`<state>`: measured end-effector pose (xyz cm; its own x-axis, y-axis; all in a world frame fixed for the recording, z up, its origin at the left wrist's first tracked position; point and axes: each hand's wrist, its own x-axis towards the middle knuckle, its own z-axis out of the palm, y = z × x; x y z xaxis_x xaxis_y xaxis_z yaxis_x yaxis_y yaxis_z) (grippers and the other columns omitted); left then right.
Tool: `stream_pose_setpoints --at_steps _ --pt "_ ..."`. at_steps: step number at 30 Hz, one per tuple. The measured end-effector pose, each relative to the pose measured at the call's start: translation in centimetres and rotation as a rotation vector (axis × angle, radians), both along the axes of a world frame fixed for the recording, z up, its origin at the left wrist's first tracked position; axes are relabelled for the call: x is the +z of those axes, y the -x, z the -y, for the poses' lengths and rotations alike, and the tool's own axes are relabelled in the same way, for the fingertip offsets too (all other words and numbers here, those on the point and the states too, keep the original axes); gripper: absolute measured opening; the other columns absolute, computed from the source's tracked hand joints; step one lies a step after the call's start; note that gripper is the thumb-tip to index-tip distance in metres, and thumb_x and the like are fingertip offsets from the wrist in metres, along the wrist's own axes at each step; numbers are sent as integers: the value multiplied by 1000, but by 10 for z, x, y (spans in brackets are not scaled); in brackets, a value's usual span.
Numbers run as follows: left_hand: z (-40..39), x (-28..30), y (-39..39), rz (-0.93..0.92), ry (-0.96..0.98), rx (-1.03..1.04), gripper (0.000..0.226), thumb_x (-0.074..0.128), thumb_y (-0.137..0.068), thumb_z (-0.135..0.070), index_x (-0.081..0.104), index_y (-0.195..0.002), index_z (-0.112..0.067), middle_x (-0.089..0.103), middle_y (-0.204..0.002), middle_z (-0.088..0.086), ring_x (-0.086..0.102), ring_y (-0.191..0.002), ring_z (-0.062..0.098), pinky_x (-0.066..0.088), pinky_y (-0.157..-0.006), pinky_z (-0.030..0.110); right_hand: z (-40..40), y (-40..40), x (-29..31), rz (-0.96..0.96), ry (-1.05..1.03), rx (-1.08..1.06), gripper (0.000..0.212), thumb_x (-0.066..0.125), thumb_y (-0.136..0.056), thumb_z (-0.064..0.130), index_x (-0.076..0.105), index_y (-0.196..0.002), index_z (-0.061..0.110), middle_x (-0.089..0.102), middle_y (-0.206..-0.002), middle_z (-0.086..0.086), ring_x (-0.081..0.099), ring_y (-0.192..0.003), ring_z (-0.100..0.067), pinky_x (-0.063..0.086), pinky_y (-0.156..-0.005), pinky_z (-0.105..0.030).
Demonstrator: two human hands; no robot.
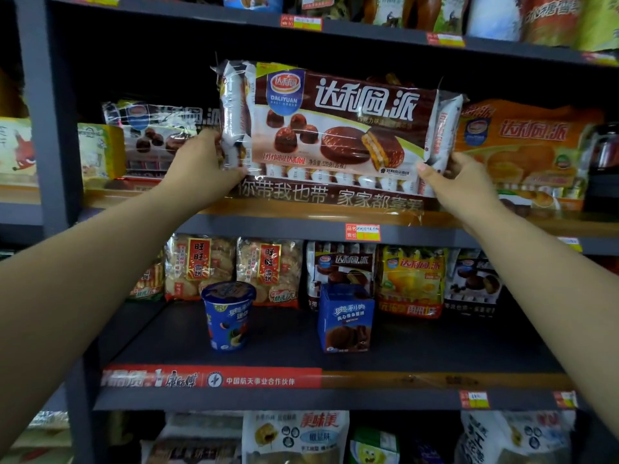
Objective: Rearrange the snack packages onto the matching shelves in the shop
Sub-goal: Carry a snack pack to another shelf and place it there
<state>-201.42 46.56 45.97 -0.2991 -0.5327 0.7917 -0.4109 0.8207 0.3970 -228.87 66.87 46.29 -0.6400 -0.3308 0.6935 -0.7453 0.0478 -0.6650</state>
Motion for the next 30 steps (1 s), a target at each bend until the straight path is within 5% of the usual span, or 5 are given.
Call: stream_pose_setpoints --at_steps 5,13,18,23,30 --pt "-7 -15 -3 -103 206 67 48 56 -89 -26 43 -129 -3 47 -125 20 47 -114 34 41 -91 41 -5 2 -10 -65 52 -50 57 64 -88 37 45 -137 15 53 -133 -2 51 -114 -15 44 -98 -32" --pt "-28 -22 -2 -54 326 -23 31 57 -89 -17 53 -114 -1 55 -109 19 54 -98 32 41 -79 37 -37 27 0 -97 2 -127 43 60 -92 30 48 -131 16 54 -108 1 51 -98 -12 45 -88 -28" --pt "-84 -28 44 33 309 -311 27 62 -85 -21 54 -110 -12 53 -98 -2 52 -83 10 42 -70 18 -72 53 3 -47 -46 -174 30 62 -91 26 57 -119 17 56 -87 12 54 -94 -14 45 -82 -28" --pt "-129 -31 111 78 292 -483 27 60 -88 -25 54 -112 -14 54 -104 -1 51 -93 13 45 -81 26 -106 74 -2 -77 -140 -190 32 66 -89 21 60 -118 10 57 -105 -2 52 -97 -15 42 -87 -25" --pt "-165 -24 166 101 316 -510 26 60 -88 -26 54 -111 -15 50 -100 -4 51 -89 10 41 -76 23 -144 122 11 -51 -351 -291 47 67 -86 34 52 -129 22 43 -145 -2 48 -125 -26 42 -92 -31"
